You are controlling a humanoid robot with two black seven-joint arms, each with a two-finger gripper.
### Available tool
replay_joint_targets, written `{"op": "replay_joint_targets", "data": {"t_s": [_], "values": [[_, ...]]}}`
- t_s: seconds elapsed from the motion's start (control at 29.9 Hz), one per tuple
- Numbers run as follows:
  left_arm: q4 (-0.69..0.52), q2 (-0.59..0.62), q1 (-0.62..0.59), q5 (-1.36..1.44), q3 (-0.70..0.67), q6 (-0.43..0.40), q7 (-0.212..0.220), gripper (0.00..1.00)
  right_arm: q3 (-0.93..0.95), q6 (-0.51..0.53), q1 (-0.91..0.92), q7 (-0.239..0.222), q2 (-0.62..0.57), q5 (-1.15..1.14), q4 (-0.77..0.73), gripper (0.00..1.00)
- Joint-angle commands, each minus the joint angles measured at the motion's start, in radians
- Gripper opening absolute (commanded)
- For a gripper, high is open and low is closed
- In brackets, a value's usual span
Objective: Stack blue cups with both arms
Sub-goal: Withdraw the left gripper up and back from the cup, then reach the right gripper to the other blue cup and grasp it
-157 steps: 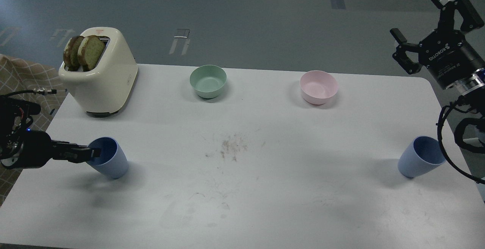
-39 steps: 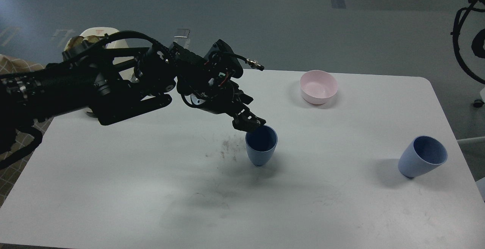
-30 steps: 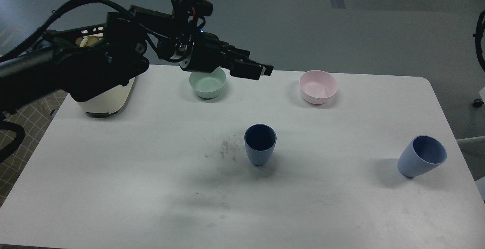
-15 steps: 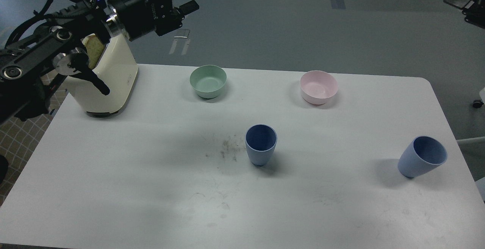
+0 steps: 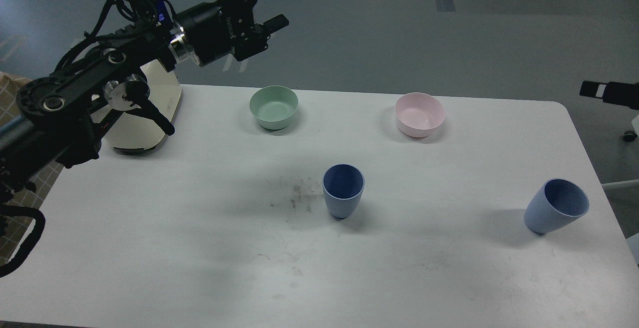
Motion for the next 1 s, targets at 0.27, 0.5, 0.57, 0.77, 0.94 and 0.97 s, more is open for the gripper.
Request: {"op": "replay_joint_targets", "data": {"t_s": [0.27,0.5,0.57,0.77,0.94,0.97], "values": [[0.028,-0.059,0.0,0.006,0.001,0.0,0.0,0.97,-0.001,0.0,-0.129,0.018,0.011,-0.272,-0.001,1.0],[0.028,-0.062,0.013,0.011,0.001,0.0,0.003,0.97,-0.001,0.0,-0.163,0.027,0.005,-0.321,-0.006,1.0],[0.028,-0.062,0.014,0.011,0.001,0.0,0.013,0.97,-0.004,0.0,-0.169,0.027,0.009,-0.324,-0.019,1.0],[0.028,-0.062,0.013,0.011,-0.001,0.0,0.016,0.97,-0.021,0.0,-0.217,0.027,0.025,-0.323,-0.062,1.0],[0.028,-0.062,0.014,0.011,-0.001,0.0,0.016,0.97,-0.024,0.0,-0.24,0.027,0.031,-0.32,-0.075,1.0],[0.028,-0.062,0.014,0.011,0.001,0.0,0.016,0.97,-0.023,0.0,-0.246,0.027,0.034,-0.32,-0.078,1.0]]}}
